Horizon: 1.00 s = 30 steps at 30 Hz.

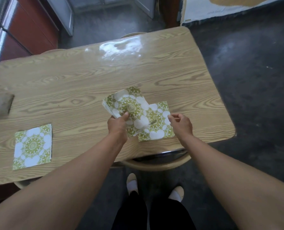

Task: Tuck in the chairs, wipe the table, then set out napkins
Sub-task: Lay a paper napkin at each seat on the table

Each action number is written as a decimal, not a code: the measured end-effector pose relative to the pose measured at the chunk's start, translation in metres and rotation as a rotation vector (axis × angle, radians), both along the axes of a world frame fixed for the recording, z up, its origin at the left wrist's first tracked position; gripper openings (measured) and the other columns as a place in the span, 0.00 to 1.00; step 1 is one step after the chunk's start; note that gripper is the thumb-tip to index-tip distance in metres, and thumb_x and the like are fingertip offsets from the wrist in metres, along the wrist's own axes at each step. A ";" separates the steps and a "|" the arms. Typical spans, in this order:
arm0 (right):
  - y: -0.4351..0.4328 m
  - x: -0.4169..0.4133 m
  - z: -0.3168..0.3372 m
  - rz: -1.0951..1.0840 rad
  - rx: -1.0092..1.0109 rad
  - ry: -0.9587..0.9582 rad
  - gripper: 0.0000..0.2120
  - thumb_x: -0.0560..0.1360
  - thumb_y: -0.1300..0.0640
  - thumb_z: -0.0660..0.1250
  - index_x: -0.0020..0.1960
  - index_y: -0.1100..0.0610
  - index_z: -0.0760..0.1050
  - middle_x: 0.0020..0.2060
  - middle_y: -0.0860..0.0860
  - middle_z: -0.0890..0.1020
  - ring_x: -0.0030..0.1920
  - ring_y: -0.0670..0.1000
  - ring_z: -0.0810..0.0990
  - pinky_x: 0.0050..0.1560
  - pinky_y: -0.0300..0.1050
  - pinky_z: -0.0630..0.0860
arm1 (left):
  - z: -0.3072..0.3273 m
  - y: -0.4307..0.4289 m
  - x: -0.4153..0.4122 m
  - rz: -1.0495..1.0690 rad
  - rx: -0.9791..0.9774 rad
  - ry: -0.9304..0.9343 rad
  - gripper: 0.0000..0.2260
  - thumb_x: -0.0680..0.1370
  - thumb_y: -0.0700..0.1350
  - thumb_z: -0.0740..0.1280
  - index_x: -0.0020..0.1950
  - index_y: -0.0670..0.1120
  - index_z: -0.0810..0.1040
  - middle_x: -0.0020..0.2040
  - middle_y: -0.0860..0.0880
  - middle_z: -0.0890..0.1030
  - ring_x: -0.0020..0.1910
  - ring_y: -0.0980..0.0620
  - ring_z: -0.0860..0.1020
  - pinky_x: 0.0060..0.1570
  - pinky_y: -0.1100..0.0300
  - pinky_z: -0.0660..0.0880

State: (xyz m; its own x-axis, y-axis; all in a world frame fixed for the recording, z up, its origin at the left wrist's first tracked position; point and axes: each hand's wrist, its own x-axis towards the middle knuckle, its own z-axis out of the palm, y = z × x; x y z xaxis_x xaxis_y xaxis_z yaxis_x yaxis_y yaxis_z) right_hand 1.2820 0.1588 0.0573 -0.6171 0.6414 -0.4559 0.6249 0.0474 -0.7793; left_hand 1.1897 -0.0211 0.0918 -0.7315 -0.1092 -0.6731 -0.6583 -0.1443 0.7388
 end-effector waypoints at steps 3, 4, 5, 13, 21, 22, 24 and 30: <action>0.014 0.009 0.014 -0.036 -0.392 -0.030 0.20 0.79 0.40 0.60 0.58 0.55 0.75 0.52 0.52 0.83 0.48 0.53 0.83 0.49 0.48 0.77 | 0.005 0.022 0.017 -0.143 0.137 -0.088 0.11 0.75 0.35 0.69 0.57 0.42 0.78 0.50 0.44 0.84 0.47 0.43 0.84 0.42 0.50 0.81; 0.022 0.015 0.018 -0.060 -0.506 -0.032 0.23 0.79 0.38 0.58 0.58 0.55 0.76 0.51 0.52 0.83 0.48 0.54 0.83 0.48 0.49 0.78 | 0.007 0.031 0.023 -0.199 0.176 -0.122 0.12 0.75 0.35 0.69 0.57 0.42 0.78 0.48 0.44 0.85 0.44 0.44 0.85 0.37 0.51 0.81; 0.030 0.020 0.020 -0.086 -0.587 -0.021 0.24 0.78 0.37 0.57 0.58 0.55 0.78 0.50 0.52 0.84 0.49 0.55 0.83 0.47 0.49 0.79 | 0.007 0.040 0.030 -0.257 0.195 -0.149 0.11 0.75 0.35 0.69 0.57 0.41 0.79 0.47 0.44 0.86 0.42 0.44 0.85 0.34 0.51 0.81; 0.122 0.071 0.028 -0.023 -0.421 0.028 0.09 0.73 0.57 0.73 0.51 0.58 0.80 0.39 0.50 0.85 0.35 0.47 0.85 0.32 0.41 0.79 | -0.007 0.127 0.078 -0.406 -0.044 -0.142 0.38 0.66 0.42 0.79 0.71 0.36 0.66 0.68 0.42 0.73 0.68 0.41 0.70 0.65 0.52 0.66; 0.194 0.055 0.040 -0.001 -0.252 0.043 0.08 0.74 0.60 0.72 0.51 0.63 0.82 0.42 0.57 0.85 0.42 0.54 0.81 0.50 0.56 0.81 | 0.000 0.196 0.068 -0.432 -0.029 -0.113 0.28 0.62 0.42 0.81 0.59 0.37 0.78 0.52 0.40 0.84 0.52 0.40 0.82 0.59 0.43 0.76; 0.207 0.050 0.040 0.003 -0.249 0.040 0.07 0.74 0.61 0.72 0.50 0.63 0.81 0.43 0.60 0.85 0.42 0.55 0.80 0.51 0.57 0.80 | 0.000 0.207 0.063 -0.427 -0.008 -0.112 0.28 0.63 0.42 0.80 0.60 0.37 0.77 0.52 0.40 0.84 0.52 0.40 0.82 0.59 0.43 0.77; 0.227 0.036 0.042 0.028 -0.248 0.032 0.08 0.75 0.61 0.71 0.50 0.66 0.81 0.46 0.63 0.84 0.41 0.55 0.78 0.52 0.57 0.79 | -0.001 0.225 0.054 -0.410 0.044 -0.124 0.25 0.67 0.41 0.78 0.62 0.38 0.77 0.53 0.40 0.84 0.51 0.40 0.83 0.56 0.43 0.78; 0.295 -0.014 0.043 0.139 -0.202 -0.029 0.07 0.76 0.59 0.70 0.49 0.62 0.81 0.42 0.56 0.85 0.45 0.57 0.84 0.54 0.57 0.81 | -0.009 0.293 0.014 -0.320 0.106 -0.170 0.18 0.73 0.40 0.73 0.61 0.38 0.77 0.52 0.39 0.84 0.50 0.40 0.83 0.54 0.42 0.79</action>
